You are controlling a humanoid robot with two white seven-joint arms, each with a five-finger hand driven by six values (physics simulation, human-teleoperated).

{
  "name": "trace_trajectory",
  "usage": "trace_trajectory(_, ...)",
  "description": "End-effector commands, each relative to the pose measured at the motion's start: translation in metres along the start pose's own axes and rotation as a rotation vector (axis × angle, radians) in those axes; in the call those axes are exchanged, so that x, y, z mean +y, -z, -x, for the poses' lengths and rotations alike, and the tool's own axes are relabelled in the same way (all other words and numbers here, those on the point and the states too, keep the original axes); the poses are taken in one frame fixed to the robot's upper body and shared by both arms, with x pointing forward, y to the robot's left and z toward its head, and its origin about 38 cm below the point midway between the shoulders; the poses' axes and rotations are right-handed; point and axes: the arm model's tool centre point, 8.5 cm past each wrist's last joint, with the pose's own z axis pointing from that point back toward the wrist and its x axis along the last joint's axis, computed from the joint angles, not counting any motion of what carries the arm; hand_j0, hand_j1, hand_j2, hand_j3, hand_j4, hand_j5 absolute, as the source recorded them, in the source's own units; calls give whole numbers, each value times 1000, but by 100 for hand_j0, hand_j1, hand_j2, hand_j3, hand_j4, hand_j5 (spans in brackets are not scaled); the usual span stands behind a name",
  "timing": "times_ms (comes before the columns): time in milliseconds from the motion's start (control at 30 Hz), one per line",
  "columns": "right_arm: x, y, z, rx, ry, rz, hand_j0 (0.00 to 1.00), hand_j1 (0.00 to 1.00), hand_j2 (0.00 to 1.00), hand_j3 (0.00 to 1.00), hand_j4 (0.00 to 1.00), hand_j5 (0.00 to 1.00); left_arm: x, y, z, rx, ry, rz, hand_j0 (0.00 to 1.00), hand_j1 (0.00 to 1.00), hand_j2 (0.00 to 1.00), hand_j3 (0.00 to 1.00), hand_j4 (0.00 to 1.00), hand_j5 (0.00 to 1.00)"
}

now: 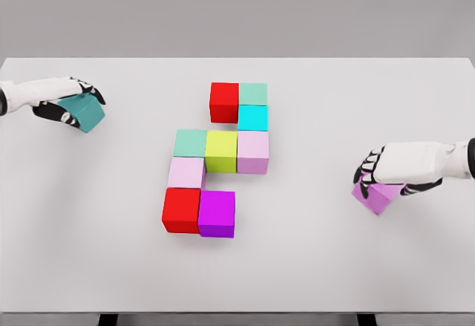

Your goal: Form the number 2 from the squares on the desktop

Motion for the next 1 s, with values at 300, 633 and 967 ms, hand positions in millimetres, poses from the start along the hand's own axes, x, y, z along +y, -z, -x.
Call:
trace_trajectory(300, -31, 4, 0, -11, -45, 66, 49, 49, 49, 49, 49, 49, 25, 7, -40, -118, 71, -56, 41, 41, 41, 41, 41, 41)
trace_trajectory(633, -56, 13, -21, -71, -120, 112, 48, 48, 48, 48, 48, 48, 33, 9, -57, -185, 64, -90, 42, 42, 42, 42, 42, 42)
trace_trajectory(967, -90, 45, -42, -169, -191, 155, 47, 47, 47, 47, 47, 47, 34, 23, -88, -287, 62, -113, 43, 43, 43, 43, 43, 43)
